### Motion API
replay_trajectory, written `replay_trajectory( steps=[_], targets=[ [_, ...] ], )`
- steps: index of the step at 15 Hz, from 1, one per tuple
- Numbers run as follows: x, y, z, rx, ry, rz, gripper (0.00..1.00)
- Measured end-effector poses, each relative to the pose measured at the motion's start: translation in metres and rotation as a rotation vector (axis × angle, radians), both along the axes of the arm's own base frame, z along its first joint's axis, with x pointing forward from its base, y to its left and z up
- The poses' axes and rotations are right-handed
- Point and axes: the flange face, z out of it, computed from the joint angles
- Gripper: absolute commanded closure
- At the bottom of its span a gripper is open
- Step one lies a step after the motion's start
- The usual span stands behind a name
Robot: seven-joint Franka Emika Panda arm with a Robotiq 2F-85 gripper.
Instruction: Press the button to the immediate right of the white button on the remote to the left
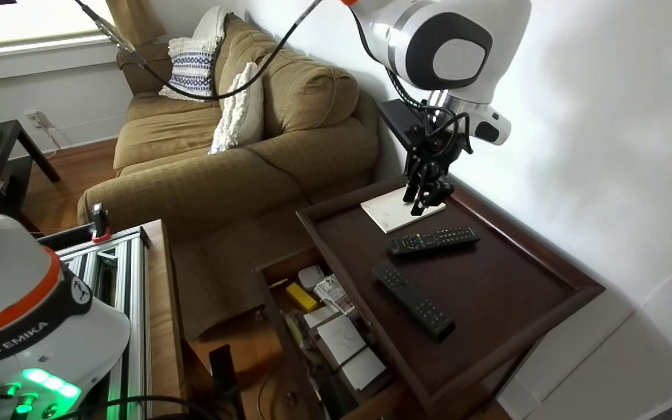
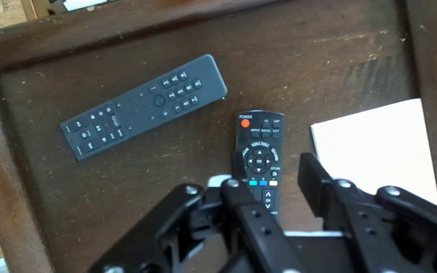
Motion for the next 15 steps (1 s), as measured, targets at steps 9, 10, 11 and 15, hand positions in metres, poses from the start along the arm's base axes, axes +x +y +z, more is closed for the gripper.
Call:
replay_trajectory(
  steps=[9, 10, 11, 15],
  targets=[
    [0.024, -0.009, -0.052, 0.016, -0.028, -0.075, 1.0],
    [0.025, -0.009, -0.057, 0.017, -0.024, -0.08, 1.0],
    [0.026, -0.009, -0.062, 0.019, -0.021, -0.085, 1.0],
    [0.029, -0.01, -0.077, 0.024, -0.008, -0.115, 1.0]
  ],
)
